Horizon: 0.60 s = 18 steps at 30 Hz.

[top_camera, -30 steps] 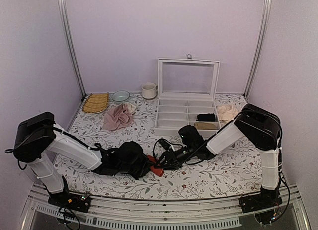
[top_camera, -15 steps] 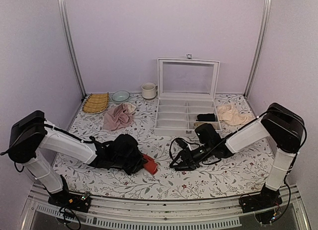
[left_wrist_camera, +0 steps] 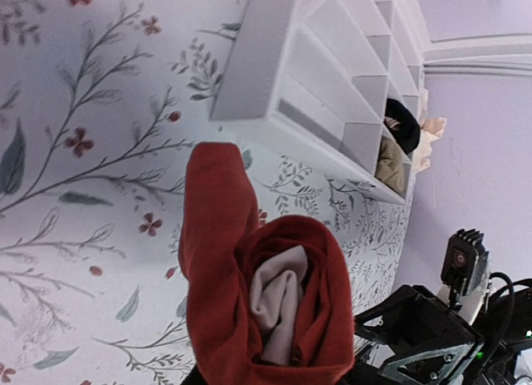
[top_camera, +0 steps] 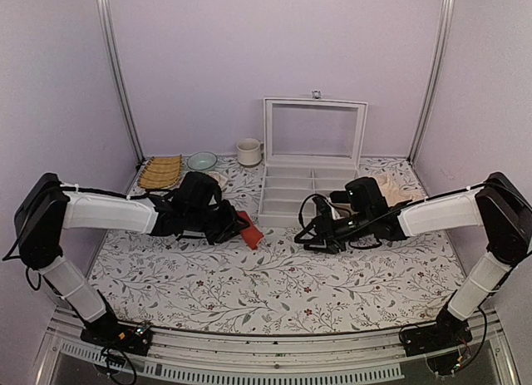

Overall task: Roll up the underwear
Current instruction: Pick up the underwear from the center of the board, then place the underwear in the storage box.

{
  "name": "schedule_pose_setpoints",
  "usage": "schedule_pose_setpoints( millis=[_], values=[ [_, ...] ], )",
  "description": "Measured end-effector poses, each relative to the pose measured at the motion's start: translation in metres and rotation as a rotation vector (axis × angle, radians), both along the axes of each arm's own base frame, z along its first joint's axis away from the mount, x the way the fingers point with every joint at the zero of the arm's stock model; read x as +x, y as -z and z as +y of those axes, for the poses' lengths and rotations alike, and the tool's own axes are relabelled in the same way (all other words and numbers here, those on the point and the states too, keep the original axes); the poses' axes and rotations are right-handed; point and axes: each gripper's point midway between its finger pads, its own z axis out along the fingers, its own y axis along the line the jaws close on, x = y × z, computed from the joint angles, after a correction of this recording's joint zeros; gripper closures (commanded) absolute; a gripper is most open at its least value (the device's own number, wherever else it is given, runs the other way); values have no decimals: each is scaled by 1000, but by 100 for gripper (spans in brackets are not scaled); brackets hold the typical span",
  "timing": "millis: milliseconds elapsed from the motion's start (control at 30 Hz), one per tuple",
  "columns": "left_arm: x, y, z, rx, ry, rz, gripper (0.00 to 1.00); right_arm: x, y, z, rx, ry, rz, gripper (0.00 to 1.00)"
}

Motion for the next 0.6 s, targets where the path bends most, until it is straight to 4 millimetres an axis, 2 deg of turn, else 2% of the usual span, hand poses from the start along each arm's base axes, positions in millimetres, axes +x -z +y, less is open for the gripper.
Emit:
schedule_pose_setpoints(
  millis=[100,233,400,533,600],
  values=[
    [20,-17,-12,-17,86,-54,100,11,-1,-5,-14,36,-2,48],
    [37,-28,-21,-21,151,-86,100,26,4,-18,-44,99,2,48],
    [54,-48,-26,-49,155,-118,100,38,9,-28,-74,158,-4,48],
    [80,-68,-41,-97,152,-156,100,42,7,-34,-84,185,-11,48],
    [91,-71,-49,-129,148,-162,100,46,3,-38,-82,202,-21,48]
  ],
)
